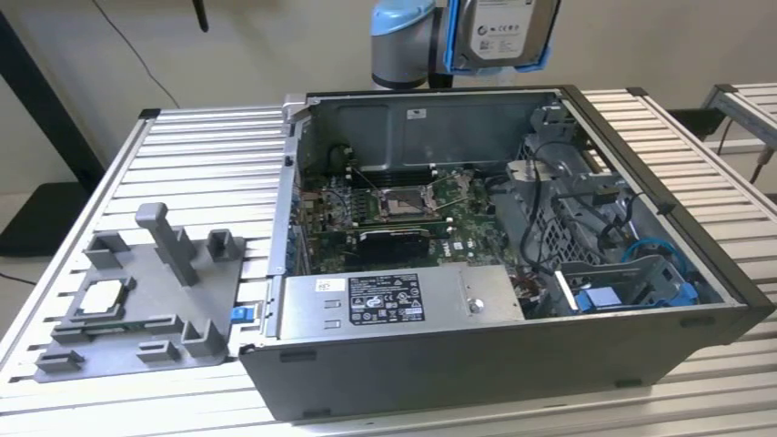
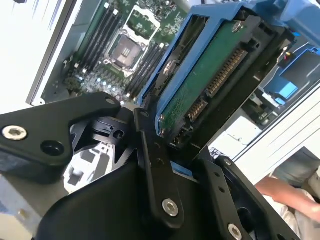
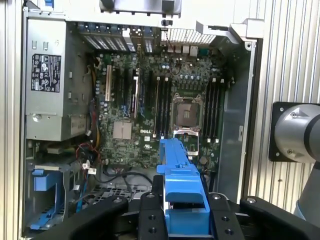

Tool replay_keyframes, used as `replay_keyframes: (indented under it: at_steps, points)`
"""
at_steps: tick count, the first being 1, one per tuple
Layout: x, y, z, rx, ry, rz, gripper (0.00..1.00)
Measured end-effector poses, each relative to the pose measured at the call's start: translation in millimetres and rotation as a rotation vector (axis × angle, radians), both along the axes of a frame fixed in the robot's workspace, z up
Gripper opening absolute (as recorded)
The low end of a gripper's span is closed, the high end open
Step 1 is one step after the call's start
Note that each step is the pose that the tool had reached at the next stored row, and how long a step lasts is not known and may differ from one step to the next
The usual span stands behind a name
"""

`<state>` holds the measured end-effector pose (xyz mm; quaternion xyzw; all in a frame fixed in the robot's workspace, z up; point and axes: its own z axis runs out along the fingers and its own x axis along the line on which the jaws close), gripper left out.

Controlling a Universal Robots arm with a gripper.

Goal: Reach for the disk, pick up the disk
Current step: 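Pick up the disk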

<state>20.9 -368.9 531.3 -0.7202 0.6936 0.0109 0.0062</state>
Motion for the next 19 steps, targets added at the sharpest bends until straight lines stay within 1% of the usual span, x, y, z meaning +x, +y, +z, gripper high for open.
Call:
replay_keyframes:
  at_steps: [7, 11, 19]
  points:
    - [18.0, 0.0, 0.0, 0.0000, 0.0000, 0.000, 0.00]
    - [26.3, 0.0, 0.0, 0.0001, 0.0000, 0.000, 0.00]
    - [27.6, 0.0, 0.0, 0.0000, 0.0000, 0.000, 0.00]
